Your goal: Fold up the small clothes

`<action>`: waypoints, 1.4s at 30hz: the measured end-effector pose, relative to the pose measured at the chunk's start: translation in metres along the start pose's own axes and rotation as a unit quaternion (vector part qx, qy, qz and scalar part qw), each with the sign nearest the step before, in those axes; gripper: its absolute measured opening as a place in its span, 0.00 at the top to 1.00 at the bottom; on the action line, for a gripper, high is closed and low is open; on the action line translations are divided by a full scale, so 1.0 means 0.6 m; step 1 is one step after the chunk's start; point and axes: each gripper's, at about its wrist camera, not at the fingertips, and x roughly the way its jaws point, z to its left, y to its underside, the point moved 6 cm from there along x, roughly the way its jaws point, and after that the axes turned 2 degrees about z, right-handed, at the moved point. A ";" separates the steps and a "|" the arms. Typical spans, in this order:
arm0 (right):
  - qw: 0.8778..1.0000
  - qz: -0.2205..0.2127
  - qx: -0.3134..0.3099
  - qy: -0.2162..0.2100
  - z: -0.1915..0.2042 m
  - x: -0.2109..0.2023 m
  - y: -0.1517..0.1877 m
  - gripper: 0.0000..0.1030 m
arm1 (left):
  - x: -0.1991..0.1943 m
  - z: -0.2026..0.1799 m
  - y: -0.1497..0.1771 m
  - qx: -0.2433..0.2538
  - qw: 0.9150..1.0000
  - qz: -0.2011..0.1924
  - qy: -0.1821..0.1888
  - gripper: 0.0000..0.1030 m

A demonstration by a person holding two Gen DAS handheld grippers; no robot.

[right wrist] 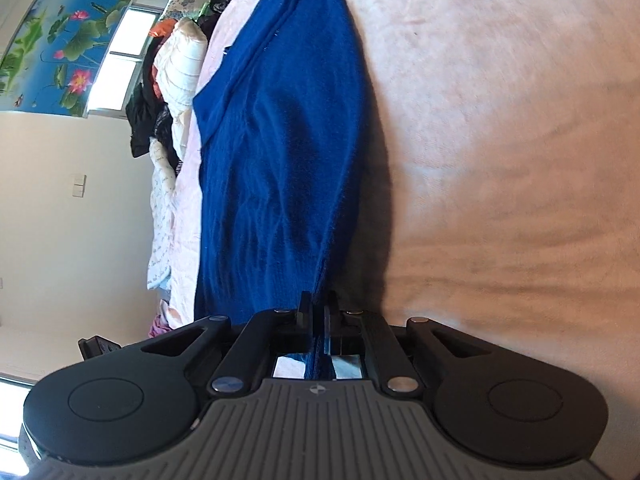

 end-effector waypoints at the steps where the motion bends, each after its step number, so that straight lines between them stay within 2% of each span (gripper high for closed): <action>1: 1.000 -0.001 -0.001 -0.007 0.006 -0.002 -0.004 0.92 | -0.004 -0.002 -0.005 -0.003 1.000 -0.003 0.008 0.96; 9: 0.996 -0.016 -0.004 -0.082 0.061 -0.027 -0.052 0.91 | -0.034 -0.010 -0.067 -0.041 0.996 -0.026 0.080 0.96; 13: 0.995 -0.027 -0.019 -0.098 0.086 -0.036 -0.089 0.91 | -0.047 -0.007 -0.105 -0.062 0.992 -0.044 0.104 0.96; 26: 0.987 -0.074 -0.082 -0.113 0.160 -0.038 -0.239 0.91 | -0.051 -0.066 -0.265 -0.021 0.988 -0.112 0.104 0.96; 32: 0.984 -0.096 -0.080 -0.128 0.172 -0.022 -0.312 0.91 | -0.027 -0.102 -0.355 -0.006 0.987 -0.119 0.110 0.96; 42: 0.980 -0.127 -0.056 -0.145 0.169 0.015 -0.473 0.91 | 0.036 -0.144 -0.475 -0.003 0.986 -0.119 0.116 0.96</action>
